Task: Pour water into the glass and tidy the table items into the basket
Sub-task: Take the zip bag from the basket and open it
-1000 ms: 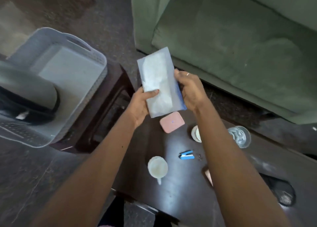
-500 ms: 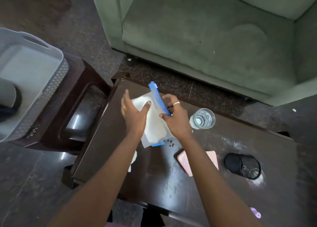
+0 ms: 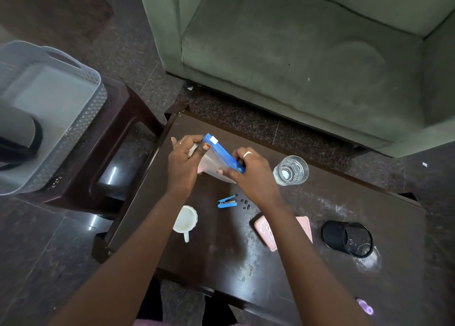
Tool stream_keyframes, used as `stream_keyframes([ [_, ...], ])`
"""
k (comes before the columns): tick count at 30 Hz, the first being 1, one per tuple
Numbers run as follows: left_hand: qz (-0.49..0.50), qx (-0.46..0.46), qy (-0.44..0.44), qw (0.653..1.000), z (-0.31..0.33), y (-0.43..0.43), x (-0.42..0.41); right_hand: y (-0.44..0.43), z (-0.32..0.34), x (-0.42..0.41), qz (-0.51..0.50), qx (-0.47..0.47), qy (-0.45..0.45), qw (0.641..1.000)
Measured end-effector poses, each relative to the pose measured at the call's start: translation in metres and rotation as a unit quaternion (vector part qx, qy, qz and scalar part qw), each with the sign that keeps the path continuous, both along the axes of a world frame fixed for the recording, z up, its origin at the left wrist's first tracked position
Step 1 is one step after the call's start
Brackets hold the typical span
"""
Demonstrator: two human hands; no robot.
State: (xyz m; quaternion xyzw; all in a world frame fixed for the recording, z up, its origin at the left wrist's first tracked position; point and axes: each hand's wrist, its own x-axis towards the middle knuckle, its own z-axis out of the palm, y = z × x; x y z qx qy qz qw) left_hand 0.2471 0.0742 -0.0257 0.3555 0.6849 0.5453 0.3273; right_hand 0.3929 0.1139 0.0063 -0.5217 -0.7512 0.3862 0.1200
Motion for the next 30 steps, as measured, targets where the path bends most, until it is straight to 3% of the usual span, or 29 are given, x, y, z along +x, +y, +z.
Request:
stream_keyframes([
  [11, 0.039, 0.062, -0.089, 0.993, 0.01, -0.009, -0.002, -0.01, 0.021, -0.055, -0.08, -0.024, 0.179, 0.98],
  [16, 0.091, 0.033, -0.063, 0.993, 0.006, -0.012, 0.002, -0.013, 0.011, -0.057, -0.051, 0.09, 0.088, 0.991],
  [22, 0.219, 0.042, -0.14, 0.965, 0.002, 0.0, -0.007, -0.03, -0.015, -0.019, -0.04, 0.187, -0.065, 0.979],
  [27, 0.207, 0.042, -0.129, 0.969, -0.001, 0.0, -0.013, -0.047, -0.033, 0.025, -0.047, 0.141, -0.108, 0.983],
  [30, 0.184, 0.031, -0.124, 0.974, -0.007, 0.0, -0.012, -0.047, -0.034, 0.026, -0.036, 0.085, -0.072, 0.993],
])
